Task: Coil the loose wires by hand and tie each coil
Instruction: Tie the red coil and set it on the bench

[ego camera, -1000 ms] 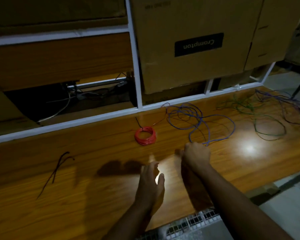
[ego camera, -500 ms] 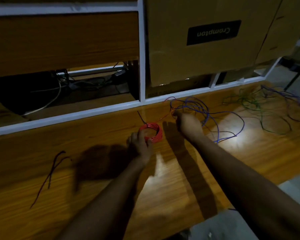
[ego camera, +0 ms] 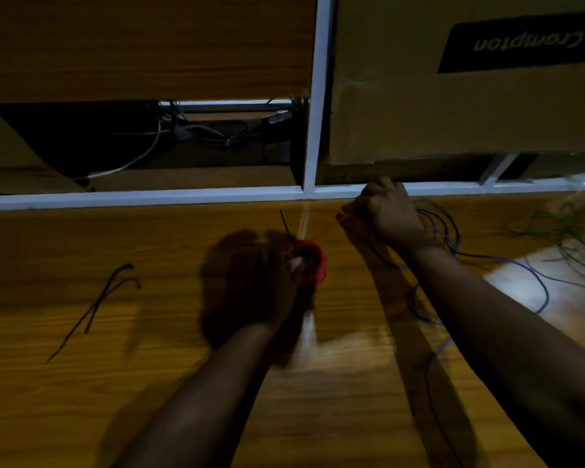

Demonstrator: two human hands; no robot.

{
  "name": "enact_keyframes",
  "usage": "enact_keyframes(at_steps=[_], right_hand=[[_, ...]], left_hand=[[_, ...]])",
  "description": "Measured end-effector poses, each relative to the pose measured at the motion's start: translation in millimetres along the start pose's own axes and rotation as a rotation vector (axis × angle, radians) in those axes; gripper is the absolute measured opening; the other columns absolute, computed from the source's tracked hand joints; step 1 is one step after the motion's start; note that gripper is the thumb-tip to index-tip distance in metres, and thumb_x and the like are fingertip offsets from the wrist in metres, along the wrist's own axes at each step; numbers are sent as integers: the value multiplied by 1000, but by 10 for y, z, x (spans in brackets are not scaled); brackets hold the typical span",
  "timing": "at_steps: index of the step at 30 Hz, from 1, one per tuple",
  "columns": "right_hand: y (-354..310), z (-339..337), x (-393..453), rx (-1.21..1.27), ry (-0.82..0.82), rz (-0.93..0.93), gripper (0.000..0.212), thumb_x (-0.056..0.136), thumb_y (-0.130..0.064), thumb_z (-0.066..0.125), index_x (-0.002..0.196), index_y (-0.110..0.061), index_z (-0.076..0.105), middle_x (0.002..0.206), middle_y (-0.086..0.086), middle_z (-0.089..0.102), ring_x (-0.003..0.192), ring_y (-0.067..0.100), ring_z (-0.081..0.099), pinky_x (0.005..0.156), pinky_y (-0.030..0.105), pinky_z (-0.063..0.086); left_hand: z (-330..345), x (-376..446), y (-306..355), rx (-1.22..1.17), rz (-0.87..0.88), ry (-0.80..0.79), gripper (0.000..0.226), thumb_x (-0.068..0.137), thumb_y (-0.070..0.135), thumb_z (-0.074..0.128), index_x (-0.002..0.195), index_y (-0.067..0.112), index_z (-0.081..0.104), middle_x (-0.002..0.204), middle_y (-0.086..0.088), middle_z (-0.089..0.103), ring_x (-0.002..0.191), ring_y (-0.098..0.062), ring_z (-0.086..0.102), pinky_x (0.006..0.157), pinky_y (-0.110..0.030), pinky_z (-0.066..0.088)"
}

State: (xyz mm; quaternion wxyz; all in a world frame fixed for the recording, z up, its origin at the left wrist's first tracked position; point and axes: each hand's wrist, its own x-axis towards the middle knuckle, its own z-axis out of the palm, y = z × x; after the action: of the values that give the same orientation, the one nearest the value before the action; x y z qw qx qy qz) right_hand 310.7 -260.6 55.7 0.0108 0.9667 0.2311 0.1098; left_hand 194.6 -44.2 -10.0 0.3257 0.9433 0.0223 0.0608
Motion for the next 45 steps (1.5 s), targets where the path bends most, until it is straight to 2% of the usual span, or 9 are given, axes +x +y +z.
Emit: enact_keyframes(at_steps=[8, 14, 17, 19, 22, 26, 33, 40, 45], right_hand=[[-546, -320, -216, -30, -88, 46, 23, 100, -29, 52, 119, -23, 64, 104, 5, 64, 81, 30, 65, 56, 34, 46], [-1074, -174, -607, 47, -471, 323, 33, 102, -20, 46, 131, -13, 59, 139, 17, 47, 124, 32, 54, 99, 37, 48], [-1321, -113, -842, 148, -380, 398, 35, 100, -41, 51, 111, -13, 67, 112, 15, 63, 100, 32, 65, 77, 31, 50], [-1510, -141, -956, 182, -363, 402, 27, 100, -32, 54, 114, -11, 63, 100, 12, 67, 90, 30, 67, 67, 32, 48], [-1732, -151, -1015, 107, -392, 341, 29, 94, -24, 63, 123, -20, 58, 100, 5, 67, 85, 22, 66, 64, 28, 47], [-1863, -167, -905, 300, -474, 284, 6, 94, -23, 63, 99, -20, 66, 77, -9, 56, 74, 11, 60, 70, 28, 53], [-1790, -63, -681, 548, -461, 177, 16, 88, -18, 69, 101, -24, 75, 97, -10, 73, 84, 1, 66, 70, 14, 53], [-1818, 182, -599, 652, -190, 282, 7, 91, -20, 69, 91, -20, 76, 93, -2, 75, 81, 12, 68, 72, 28, 54], [-1894, 283, -607, 784, -143, 456, 15, 92, -21, 66, 80, -14, 72, 84, 3, 74, 78, 18, 70, 72, 37, 59]], left_hand=[[-44, 122, -190, -50, -164, -16, 44, 99, 35, 55, 133, 7, 52, 138, -15, 46, 130, -33, 42, 101, -32, 23], [-83, 98, -404, -130, -158, -58, 40, 94, 30, 63, 127, 7, 55, 138, -16, 40, 127, -30, 42, 89, -24, 25], [-108, 78, -453, -158, -108, -49, 34, 95, 22, 62, 124, 4, 59, 136, -21, 41, 123, -33, 45, 96, -29, 36], [-128, 84, -488, -174, -67, -49, 31, 95, 17, 60, 123, 4, 62, 132, -22, 44, 120, -35, 49, 98, -33, 41], [-139, 108, -557, -194, -54, -82, 30, 93, 17, 63, 122, 8, 65, 128, -20, 48, 118, -34, 51, 97, -32, 41], [-158, 71, -600, -238, -7, -93, 26, 91, 23, 68, 115, 13, 70, 118, -17, 55, 108, -30, 55, 88, -28, 42], [39, 282, -1029, -476, 74, -166, 31, 94, 24, 39, 95, 44, 63, 76, -15, 66, 55, -29, 67, 55, -52, 57], [-286, 189, -928, -563, 16, -348, 38, 93, -6, 44, 118, 16, 62, 118, -14, 65, 76, -28, 69, 63, -33, 57], [-266, 146, -905, -647, -8, -338, 22, 82, 19, 59, 102, 27, 61, 101, -9, 68, 76, -18, 63, 63, -29, 49]])
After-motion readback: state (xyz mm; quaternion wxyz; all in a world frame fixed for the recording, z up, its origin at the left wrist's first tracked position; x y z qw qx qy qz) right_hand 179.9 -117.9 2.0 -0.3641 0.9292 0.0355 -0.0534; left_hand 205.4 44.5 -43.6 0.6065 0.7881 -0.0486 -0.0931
